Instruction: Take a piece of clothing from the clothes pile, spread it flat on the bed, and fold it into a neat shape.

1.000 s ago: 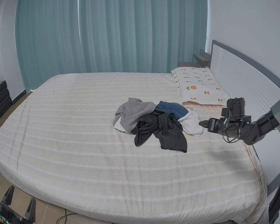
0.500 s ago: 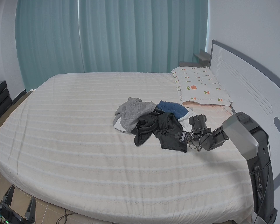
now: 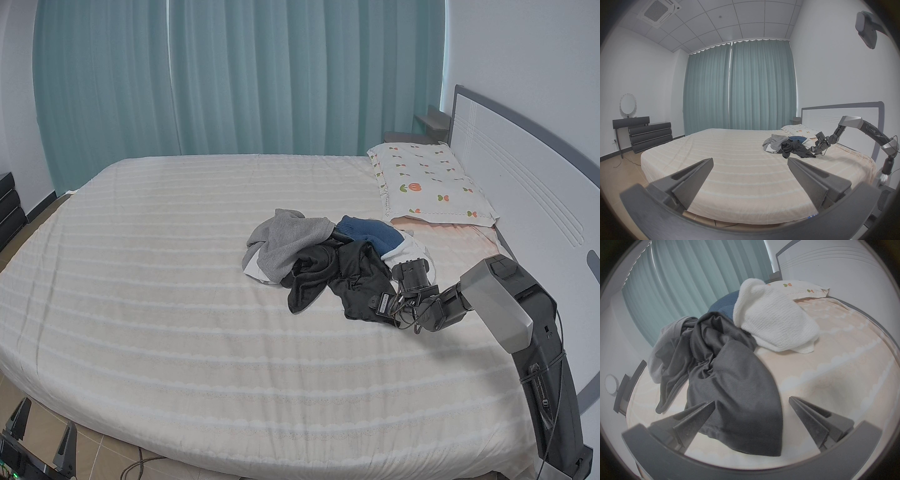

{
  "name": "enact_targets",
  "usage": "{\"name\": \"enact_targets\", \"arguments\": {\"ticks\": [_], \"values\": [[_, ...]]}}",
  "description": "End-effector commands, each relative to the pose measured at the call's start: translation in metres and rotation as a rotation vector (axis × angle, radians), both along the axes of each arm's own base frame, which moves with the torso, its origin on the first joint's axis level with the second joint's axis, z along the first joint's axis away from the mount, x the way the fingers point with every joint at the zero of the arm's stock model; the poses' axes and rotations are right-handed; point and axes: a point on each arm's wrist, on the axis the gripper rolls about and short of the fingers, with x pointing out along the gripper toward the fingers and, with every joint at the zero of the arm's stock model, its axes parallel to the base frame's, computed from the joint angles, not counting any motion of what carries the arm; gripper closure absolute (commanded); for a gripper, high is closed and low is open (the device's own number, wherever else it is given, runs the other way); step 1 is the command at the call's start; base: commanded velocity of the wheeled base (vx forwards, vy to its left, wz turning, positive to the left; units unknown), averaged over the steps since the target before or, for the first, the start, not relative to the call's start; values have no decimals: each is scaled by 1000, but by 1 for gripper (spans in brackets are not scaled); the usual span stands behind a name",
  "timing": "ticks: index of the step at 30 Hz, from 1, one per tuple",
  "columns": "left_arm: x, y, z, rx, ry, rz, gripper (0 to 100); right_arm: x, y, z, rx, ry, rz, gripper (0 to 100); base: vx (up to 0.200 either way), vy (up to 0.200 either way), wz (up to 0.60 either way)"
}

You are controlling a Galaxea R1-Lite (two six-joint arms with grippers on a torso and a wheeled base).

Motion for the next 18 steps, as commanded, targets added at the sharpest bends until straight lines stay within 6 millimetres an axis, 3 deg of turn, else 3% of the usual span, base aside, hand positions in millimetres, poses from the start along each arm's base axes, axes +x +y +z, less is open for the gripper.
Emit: {"name": "enact_targets", "arguments": {"ticks": [1, 3, 4, 10, 18], "values": [[0, 0, -5, -1, 7, 0, 0, 0, 4, -1, 2, -4, 8, 0, 0, 0, 0], [0, 0, -5, -1, 7, 0, 0, 2, 6, -1, 4, -9, 11, 0, 0, 0, 0], [0, 0, -5, -1, 7, 0, 0, 2, 6, -2, 3, -8, 11, 100, 0, 0, 0], [0, 0, -5, -1, 6, 0, 0, 1, 5, -2, 18, 2, 16, 100, 0, 0, 0], [0, 0, -5, -2, 6, 0, 0, -16, 1, 29, 206, 51, 39, 100, 0, 0, 0]]}}
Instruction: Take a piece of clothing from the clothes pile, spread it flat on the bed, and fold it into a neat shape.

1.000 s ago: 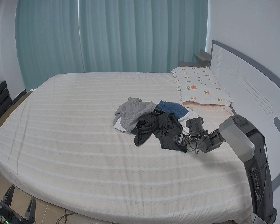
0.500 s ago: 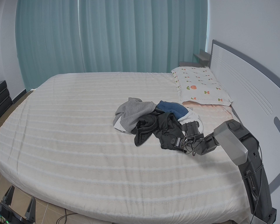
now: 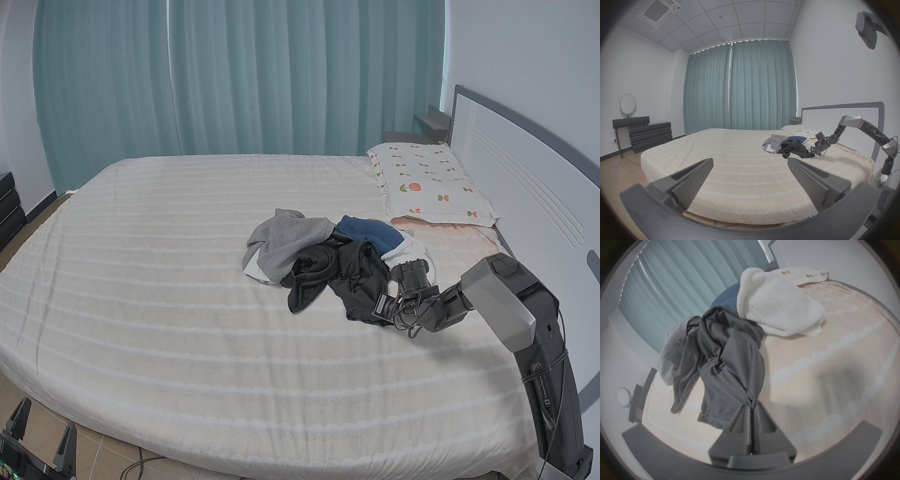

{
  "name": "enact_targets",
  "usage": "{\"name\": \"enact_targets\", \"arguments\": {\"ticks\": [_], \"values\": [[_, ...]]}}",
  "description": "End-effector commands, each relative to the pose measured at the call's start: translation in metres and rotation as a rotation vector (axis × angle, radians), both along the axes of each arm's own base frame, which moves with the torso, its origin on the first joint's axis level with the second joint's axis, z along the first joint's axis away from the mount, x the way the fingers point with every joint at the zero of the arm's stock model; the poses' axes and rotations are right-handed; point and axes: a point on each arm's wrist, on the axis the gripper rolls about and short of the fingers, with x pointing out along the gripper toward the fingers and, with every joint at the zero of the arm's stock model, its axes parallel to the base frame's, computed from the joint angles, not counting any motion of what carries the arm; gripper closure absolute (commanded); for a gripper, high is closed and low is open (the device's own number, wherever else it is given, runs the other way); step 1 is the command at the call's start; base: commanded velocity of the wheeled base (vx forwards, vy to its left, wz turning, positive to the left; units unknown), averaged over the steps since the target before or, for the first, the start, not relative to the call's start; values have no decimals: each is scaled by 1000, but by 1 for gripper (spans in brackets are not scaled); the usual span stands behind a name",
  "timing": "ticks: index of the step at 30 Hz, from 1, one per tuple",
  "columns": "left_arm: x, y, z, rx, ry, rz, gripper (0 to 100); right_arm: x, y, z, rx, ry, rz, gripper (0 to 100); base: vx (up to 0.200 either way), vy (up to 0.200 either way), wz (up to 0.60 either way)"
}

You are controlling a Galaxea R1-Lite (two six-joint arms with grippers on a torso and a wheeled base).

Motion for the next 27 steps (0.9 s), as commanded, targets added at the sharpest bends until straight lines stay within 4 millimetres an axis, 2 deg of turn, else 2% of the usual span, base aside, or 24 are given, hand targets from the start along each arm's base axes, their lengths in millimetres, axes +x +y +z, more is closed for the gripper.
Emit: {"name": "enact_targets", "arguments": {"ticks": [1, 2, 5, 8, 10, 11, 13, 14, 16, 17, 20, 21, 22, 23, 24, 25, 27], "values": [[0, 0, -5, -1, 6, 0, 0, -10, -3, 28, 49, -5, 20, 100, 0, 0, 0], [0, 0, -5, -1, 6, 0, 0, -27, -9, 52, 115, 15, 48, 100, 0, 0, 0], [0, 0, -5, -2, 6, 2, 0, -51, -11, 84, 214, 21, 73, 100, 0, 0, 0], [0, 0, -5, -4, 4, 7, 0, -84, -15, 113, 299, -25, 142, 100, 0, 0, 0], [0, 0, -5, -10, 6, 11, 0, -97, -16, 123, 320, -55, 167, 100, 0, 0, 0], [0, 0, -5, -24, 4, 11, 0, -115, -22, 136, 341, -109, 189, 100, 0, 0, 0], [0, 0, -4, -24, -4, 11, 0, -133, -27, 148, 359, -173, 204, 100, 0, 0, 0], [-1, 0, 3, -38, -42, 9, 0, -141, -30, 154, 368, -202, 214, 100, 0, 0, 0], [-15, 0, 54, -78, -237, -43, 0, -158, -35, 166, 392, -270, 247, 100, 0, 0, 0], [-17, 0, 80, -105, -258, -90, 0, -166, -37, 175, 405, -317, 265, 100, 0, 0, 0], [-3, 0, 116, -97, -172, -140, 0, -194, -35, 206, 453, -442, 334, 100, 0, 0, 0], [-3, 0, 116, -97, -172, -140, 0, -194, -35, 206, 453, -442, 334, 100, 0, 0, 0], [11, -1, 121, -80, -102, -140, 0, -213, -36, 224, 472, -501, 366, 100, 0, 0, 0], [11, -1, 121, -80, -102, -140, 0, -213, -36, 224, 472, -501, 366, 100, 0, 0, 0], [33, -2, 114, -56, 22, -134, 0, -233, -35, 238, 490, -538, 400, 100, 0, 0, 0], [41, -3, 109, -45, 67, -133, 0, -239, -34, 242, 496, -549, 411, 100, 0, 0, 0], [43, -3, 109, -44, 73, -133, 0, -240, -34, 242, 497, -549, 412, 100, 0, 0, 0]]}}
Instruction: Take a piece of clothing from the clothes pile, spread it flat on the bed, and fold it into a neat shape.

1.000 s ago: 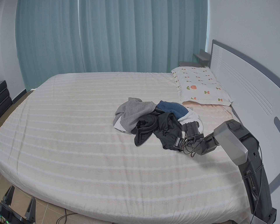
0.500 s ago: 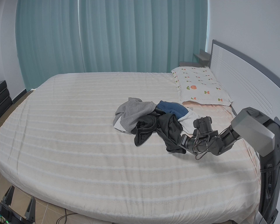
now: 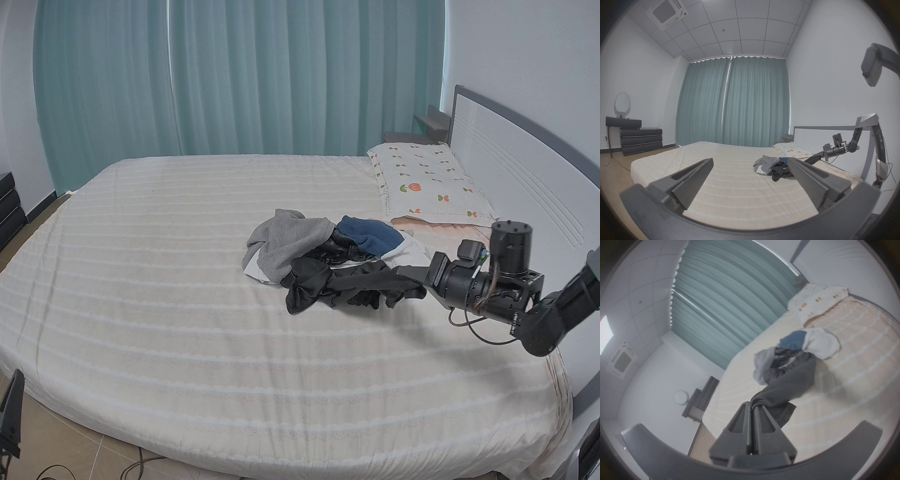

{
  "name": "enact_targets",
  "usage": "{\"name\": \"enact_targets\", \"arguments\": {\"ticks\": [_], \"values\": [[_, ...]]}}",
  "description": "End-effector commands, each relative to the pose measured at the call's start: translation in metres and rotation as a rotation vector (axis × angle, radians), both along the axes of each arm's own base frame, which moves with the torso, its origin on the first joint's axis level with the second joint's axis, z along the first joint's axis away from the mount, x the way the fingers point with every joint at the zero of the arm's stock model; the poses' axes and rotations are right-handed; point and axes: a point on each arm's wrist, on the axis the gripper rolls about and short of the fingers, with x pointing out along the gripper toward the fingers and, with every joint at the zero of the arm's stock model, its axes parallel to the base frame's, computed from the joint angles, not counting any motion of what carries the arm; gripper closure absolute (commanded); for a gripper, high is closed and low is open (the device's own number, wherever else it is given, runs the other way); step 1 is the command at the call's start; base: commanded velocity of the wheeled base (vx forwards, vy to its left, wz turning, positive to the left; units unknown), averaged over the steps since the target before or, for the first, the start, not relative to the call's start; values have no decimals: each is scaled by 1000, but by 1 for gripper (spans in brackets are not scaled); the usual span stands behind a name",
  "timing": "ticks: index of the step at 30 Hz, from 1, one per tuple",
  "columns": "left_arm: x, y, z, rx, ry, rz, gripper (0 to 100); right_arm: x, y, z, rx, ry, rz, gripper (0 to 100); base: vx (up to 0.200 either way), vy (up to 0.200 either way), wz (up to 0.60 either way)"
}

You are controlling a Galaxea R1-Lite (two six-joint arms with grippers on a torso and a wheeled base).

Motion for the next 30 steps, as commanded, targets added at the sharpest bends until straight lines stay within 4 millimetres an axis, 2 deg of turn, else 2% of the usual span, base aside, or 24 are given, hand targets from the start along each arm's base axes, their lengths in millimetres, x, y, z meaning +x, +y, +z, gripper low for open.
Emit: {"name": "enact_targets", "arguments": {"ticks": [1, 6, 9, 16, 18, 19, 20, 21, 22, 23, 26, 30], "values": [[68, -5, 20, 46, 312, -67, 0, -82, -5, 76, 117, -271, 116, 100, 0, 0, 0], [108, -17, 19, 64, 408, -197, 0, -103, -5, 92, 141, -323, 132, 100, 0, 0, 0], [137, -34, 11, 88, 480, -283, 0, -121, 0, 102, 159, -350, 159, 100, 0, 0, 0], [186, -80, -21, 81, 669, -418, 0, -119, 5, 102, 140, -318, 170, 100, 0, 0, 0], [201, -94, -32, 94, 691, -435, 0, -121, 4, 105, 145, -330, 170, 100, 0, 0, 0], [202, -96, -33, 96, 692, -434, 0, -121, 4, 105, 146, -331, 170, 100, 0, 0, 0], [213, -108, -42, 110, 695, -434, 0, -122, 2, 110, 148, -360, 159, 100, 0, 0, 0], [213, -108, -42, 110, 695, -434, 0, -122, 2, 110, 148, -360, 159, 100, 0, 0, 0], [230, -128, -60, 113, 692, -427, 0, -123, 1, 115, 142, -377, 124, 100, 0, 0, 0], [236, -137, -68, 103, 693, -422, 0, -122, 1, 112, 134, -367, 114, 100, 0, 0, 0], [251, -167, -86, 54, 681, -393, 0, -123, 4, 102, 118, -340, 111, 100, 0, 0, 0], [265, -194, -101, 41, 681, -367, 0, -122, 5, 101, 116, -337, 112, 100, 0, 0, 0]]}}
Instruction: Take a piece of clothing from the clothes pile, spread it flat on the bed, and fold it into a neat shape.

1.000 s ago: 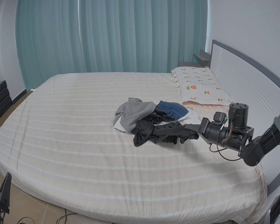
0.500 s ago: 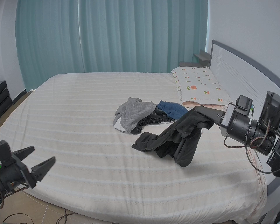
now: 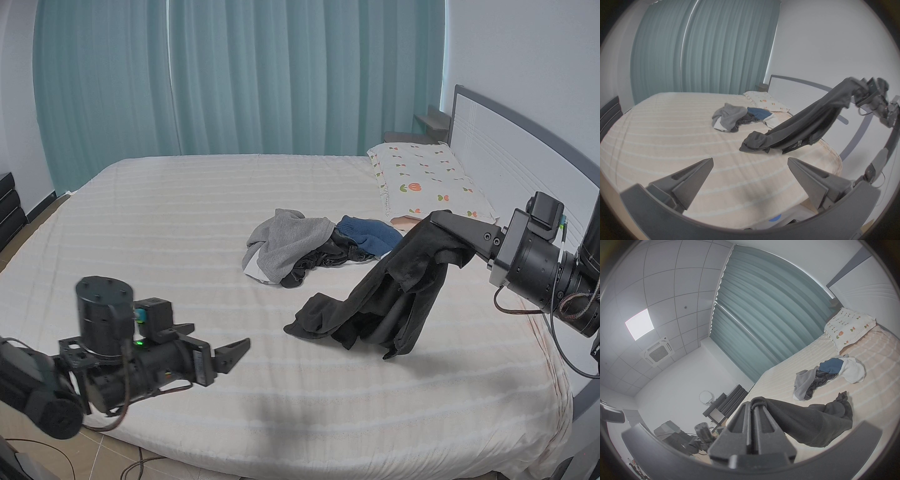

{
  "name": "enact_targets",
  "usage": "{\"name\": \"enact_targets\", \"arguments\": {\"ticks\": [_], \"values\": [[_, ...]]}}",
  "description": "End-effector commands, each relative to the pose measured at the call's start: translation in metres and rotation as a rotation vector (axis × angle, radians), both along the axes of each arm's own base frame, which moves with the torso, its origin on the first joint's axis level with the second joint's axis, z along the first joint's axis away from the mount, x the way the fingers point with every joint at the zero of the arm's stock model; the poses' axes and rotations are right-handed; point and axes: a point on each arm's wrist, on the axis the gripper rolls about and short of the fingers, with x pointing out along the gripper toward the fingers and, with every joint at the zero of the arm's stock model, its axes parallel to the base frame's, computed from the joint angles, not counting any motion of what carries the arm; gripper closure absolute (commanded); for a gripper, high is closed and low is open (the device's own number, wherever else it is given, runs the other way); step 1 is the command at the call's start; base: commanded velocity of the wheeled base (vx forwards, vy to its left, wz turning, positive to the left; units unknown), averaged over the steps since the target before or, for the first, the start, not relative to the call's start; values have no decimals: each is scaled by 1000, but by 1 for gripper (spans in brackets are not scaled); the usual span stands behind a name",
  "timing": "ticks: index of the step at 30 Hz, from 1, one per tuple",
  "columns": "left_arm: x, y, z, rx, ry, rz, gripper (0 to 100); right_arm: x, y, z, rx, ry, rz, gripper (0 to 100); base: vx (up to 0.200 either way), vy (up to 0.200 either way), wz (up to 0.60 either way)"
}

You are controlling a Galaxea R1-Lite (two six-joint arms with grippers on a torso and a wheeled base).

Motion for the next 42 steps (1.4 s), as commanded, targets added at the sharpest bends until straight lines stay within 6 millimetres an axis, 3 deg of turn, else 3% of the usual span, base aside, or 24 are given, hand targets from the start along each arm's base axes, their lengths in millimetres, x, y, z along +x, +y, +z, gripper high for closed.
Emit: {"name": "enact_targets", "arguments": {"ticks": [1, 6, 11, 15, 19, 35, 41, 42], "values": [[36, -79, -66, 24, 89, -8, 0, -4, 2, -2, -8, 0, -10, 100, 0, 0, 0], [44, -98, -86, 41, 117, -22, 0, -7, 9, -3, -12, 6, 32, 100, 0, 0, 0], [50, -103, -101, 37, 152, -9, 0, -3, 12, 1, -1, -9, 29, 100, 0, 0, 0], [64, -110, -116, -1, 157, 26, 0, -2, 17, 18, 30, -57, 36, 100, 0, 0, 0], [69, -113, -128, -2, 161, 31, 0, 0, 20, 18, 27, -54, 42, 100, 0, 0, 0], [124, -129, -170, -73, 128, 144, 0, 4, 23, 25, 23, -96, 39, 100, 0, 0, 0], [144, -141, -174, -142, 100, 167, 0, 6, 23, 23, 20, -90, 32, 100, 0, 0, 0], [144, -141, -174, -149, 101, 170, 100, 7, 22, 23, 20, -90, 30, 100, 0, 0, 0]]}}
